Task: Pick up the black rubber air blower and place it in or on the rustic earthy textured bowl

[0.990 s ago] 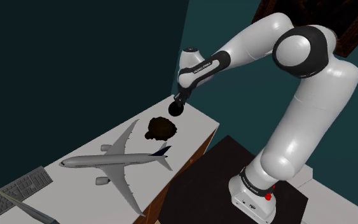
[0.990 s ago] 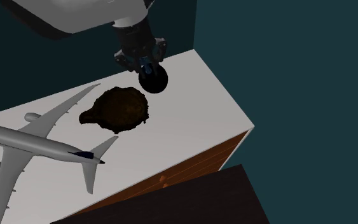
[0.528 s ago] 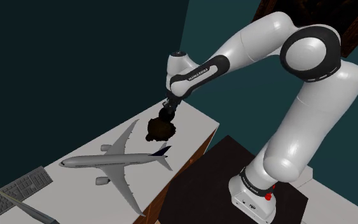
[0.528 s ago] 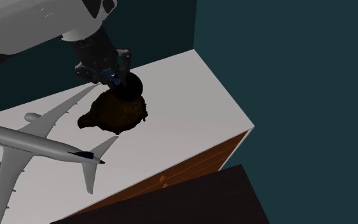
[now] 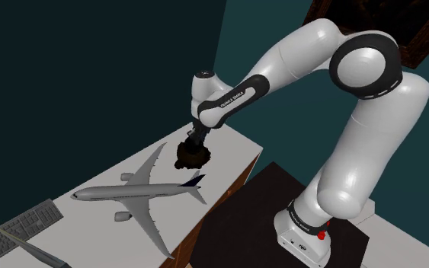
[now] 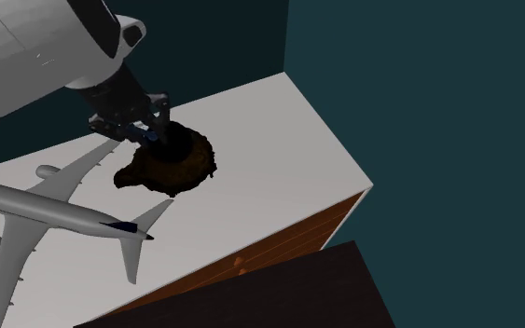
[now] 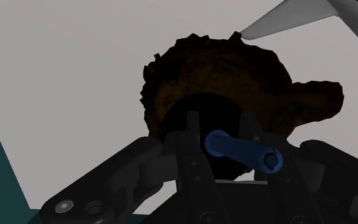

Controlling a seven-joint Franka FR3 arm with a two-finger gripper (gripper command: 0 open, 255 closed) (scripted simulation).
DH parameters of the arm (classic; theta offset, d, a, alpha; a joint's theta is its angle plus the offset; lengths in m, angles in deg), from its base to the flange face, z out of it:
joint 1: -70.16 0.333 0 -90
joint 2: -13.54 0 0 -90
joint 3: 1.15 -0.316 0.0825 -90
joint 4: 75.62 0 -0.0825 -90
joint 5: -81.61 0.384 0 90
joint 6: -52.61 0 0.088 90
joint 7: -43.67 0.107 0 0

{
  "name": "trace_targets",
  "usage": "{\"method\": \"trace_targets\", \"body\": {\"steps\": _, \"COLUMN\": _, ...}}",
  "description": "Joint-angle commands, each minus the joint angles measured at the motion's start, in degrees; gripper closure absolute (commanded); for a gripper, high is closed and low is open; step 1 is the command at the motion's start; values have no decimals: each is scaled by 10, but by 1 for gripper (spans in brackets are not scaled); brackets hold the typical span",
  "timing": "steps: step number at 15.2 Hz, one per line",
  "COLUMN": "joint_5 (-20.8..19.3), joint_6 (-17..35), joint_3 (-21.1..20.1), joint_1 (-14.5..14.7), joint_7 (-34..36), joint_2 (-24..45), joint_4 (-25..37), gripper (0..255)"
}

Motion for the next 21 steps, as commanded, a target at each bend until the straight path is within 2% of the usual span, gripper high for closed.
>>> {"method": "trace_targets", "body": {"steps": 1, "joint_5": -4, "joint_6": 15, "joint_3": 1, "joint_1": 1, "joint_7": 4, "joint_2": 12, "joint_4": -2, "gripper": 255}}
{"method": "trace_targets", "body": {"steps": 8, "joint_5": -17, "joint_6": 59, "joint_3": 6, "joint_1": 3, "joint_7": 18, "joint_2": 56, "joint_4": -3, "gripper": 255}}
{"method": "trace_targets", "body": {"steps": 16, "joint_5": -17, "joint_6": 59, "joint_3": 6, "joint_1": 2, "joint_7": 18, "joint_2": 56, "joint_4": -2, "gripper": 255}}
{"method": "trace_targets", "body": {"steps": 17, "joint_5": -16, "joint_6": 56, "joint_3": 5, "joint_1": 2, "joint_7": 17, "joint_2": 53, "joint_4": -3, "gripper": 0}}
{"method": "trace_targets", "body": {"steps": 21, "joint_5": -17, "joint_6": 56, "joint_3": 5, "joint_1": 2, "joint_7": 17, "joint_2": 57, "joint_4": 0, "gripper": 0}}
